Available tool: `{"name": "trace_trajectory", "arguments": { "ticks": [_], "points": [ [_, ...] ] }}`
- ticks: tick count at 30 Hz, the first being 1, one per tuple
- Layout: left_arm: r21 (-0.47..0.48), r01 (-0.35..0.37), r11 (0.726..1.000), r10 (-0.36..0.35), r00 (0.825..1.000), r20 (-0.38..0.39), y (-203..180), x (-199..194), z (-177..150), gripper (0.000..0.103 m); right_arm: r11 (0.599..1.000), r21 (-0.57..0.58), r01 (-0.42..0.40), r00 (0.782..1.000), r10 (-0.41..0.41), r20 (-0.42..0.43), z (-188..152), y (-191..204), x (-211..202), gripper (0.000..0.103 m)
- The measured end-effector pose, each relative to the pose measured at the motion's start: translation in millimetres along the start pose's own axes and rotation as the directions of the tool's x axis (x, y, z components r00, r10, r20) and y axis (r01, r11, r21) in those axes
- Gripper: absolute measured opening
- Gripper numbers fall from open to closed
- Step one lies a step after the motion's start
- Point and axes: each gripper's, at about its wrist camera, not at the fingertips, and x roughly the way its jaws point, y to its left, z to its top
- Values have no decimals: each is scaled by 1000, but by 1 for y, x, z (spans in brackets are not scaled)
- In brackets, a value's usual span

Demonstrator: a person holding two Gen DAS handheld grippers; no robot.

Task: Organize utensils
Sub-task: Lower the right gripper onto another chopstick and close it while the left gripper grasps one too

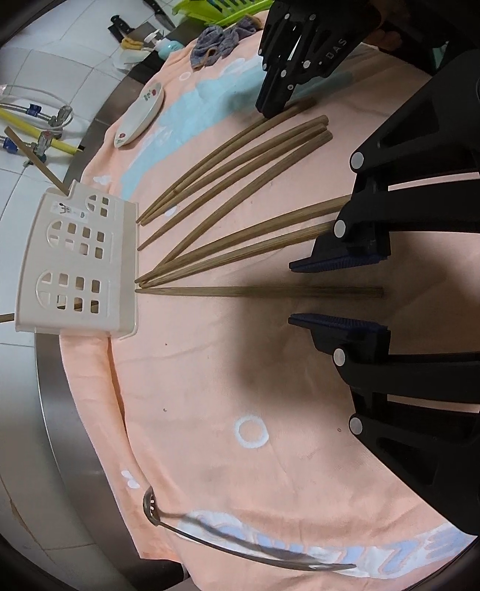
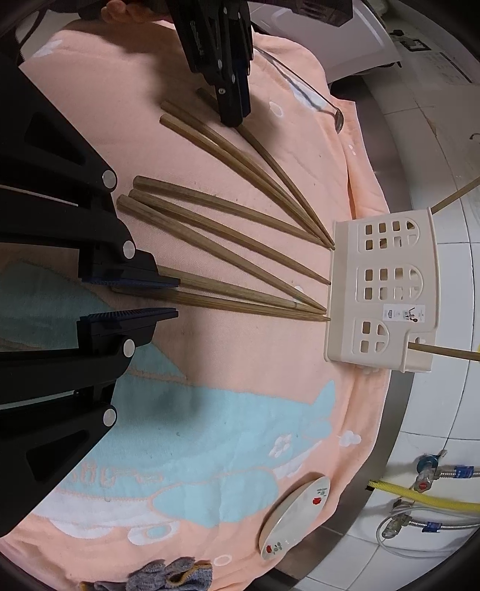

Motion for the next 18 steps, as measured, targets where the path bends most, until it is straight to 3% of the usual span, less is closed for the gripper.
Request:
{"name": "trace_trajectory", "arguments": {
  "ticks": [18],
  "points": [
    [21,-28,999,28,999,19,-7,9,2,19,999,40,-26,999,26,20,-4,-5,4,8]
  ]
}}
